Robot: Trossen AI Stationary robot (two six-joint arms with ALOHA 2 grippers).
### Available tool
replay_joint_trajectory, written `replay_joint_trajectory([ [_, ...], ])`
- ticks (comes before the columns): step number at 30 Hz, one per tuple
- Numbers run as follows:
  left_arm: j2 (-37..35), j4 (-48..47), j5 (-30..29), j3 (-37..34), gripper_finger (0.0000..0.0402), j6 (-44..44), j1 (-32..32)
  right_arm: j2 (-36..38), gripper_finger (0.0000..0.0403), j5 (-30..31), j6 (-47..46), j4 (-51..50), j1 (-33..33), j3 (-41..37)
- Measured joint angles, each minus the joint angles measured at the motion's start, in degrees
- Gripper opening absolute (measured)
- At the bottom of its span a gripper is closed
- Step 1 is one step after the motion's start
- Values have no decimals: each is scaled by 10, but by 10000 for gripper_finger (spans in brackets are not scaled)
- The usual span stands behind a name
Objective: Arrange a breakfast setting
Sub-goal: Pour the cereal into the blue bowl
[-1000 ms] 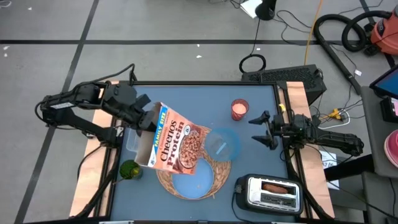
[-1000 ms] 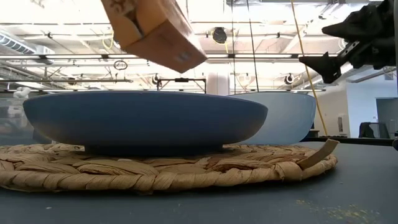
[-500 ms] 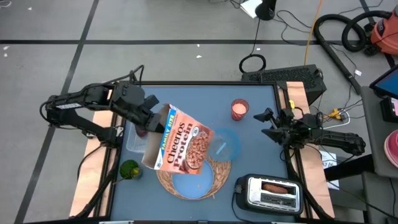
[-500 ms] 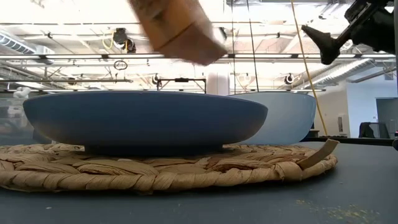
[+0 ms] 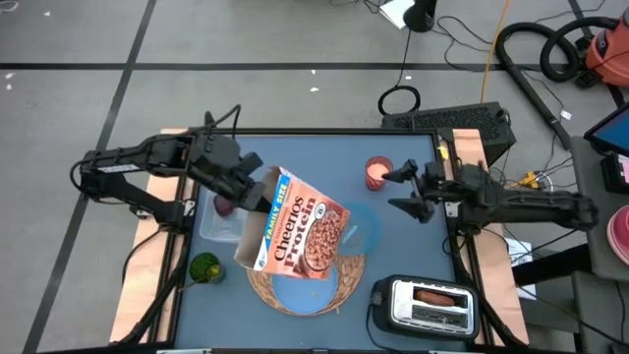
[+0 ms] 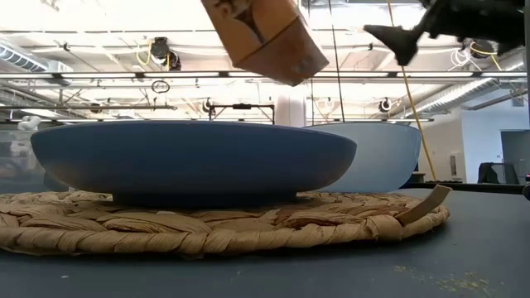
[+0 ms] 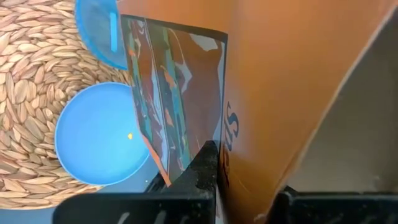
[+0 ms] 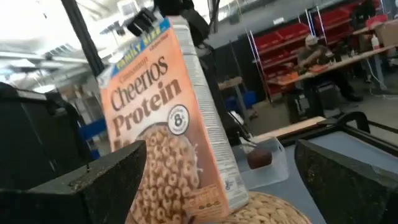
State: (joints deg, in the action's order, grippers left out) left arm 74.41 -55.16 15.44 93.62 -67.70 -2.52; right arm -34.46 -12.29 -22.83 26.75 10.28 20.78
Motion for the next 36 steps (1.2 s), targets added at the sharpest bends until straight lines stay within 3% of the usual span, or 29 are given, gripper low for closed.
replay_joint_trajectory([
  [10, 3, 3, 0, 0, 1, 26, 0, -231, 400, -92, 62, 2, 6, 159],
  [18, 4, 2, 0, 0, 1, 43, 0, -363, 400, -171, 62, 1, 15, 252],
  [23, 4, 2, 0, 0, 1, 48, 0, -422, 400, -253, 56, 34, 17, 275],
  [36, 4, 2, 0, 0, 1, 65, 0, -497, 400, -317, 41, 47, 16, 276],
])
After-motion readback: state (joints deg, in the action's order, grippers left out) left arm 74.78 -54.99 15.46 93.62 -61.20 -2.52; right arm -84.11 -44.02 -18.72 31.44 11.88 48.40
